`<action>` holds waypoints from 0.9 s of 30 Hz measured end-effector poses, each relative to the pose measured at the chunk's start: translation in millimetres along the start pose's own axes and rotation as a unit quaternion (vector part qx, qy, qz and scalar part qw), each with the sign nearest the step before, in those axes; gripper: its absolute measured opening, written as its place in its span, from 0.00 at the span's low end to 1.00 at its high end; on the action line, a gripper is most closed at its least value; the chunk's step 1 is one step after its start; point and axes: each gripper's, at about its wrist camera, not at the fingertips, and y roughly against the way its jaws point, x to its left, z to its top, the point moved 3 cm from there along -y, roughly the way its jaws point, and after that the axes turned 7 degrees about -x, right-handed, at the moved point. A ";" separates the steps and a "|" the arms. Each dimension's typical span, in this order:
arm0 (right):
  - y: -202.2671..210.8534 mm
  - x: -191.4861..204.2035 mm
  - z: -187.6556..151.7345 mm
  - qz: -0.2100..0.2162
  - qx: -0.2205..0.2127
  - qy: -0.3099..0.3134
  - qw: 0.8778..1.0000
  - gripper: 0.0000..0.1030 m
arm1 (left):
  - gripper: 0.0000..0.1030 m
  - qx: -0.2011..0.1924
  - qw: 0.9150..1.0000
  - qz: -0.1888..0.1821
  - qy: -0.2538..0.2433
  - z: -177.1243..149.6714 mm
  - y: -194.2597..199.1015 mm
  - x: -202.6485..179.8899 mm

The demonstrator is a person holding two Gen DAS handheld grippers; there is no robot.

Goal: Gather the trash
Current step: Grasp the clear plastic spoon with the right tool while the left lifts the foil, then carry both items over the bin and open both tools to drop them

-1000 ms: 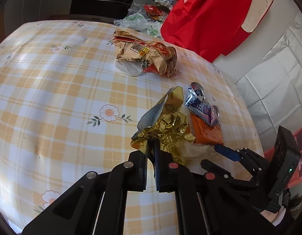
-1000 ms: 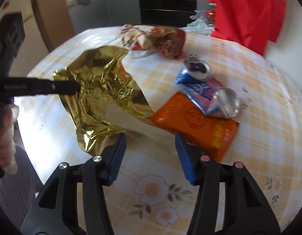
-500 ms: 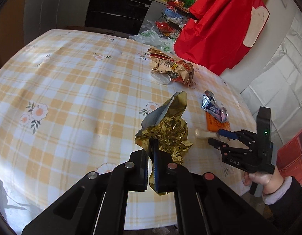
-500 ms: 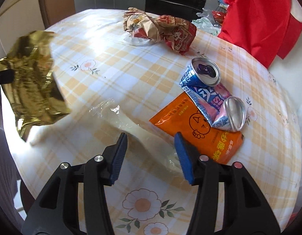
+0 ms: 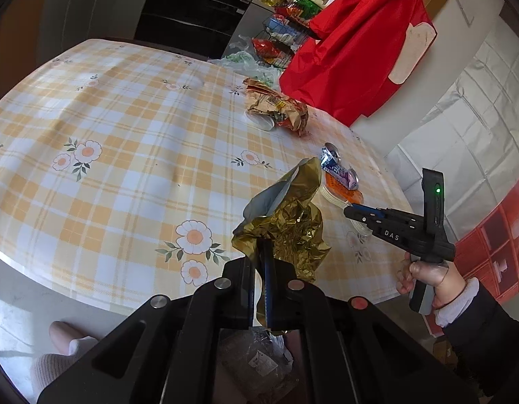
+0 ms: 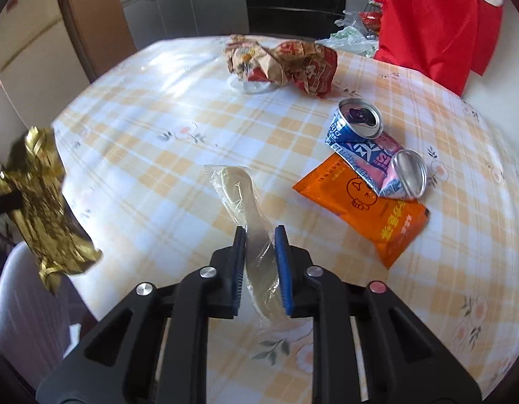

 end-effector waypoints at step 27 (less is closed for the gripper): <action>176.8 57.4 -85.9 0.044 -0.131 -0.123 0.983 0.20 | 0.05 0.145 0.988 -0.014 -0.057 -123.7 22.3 -48.0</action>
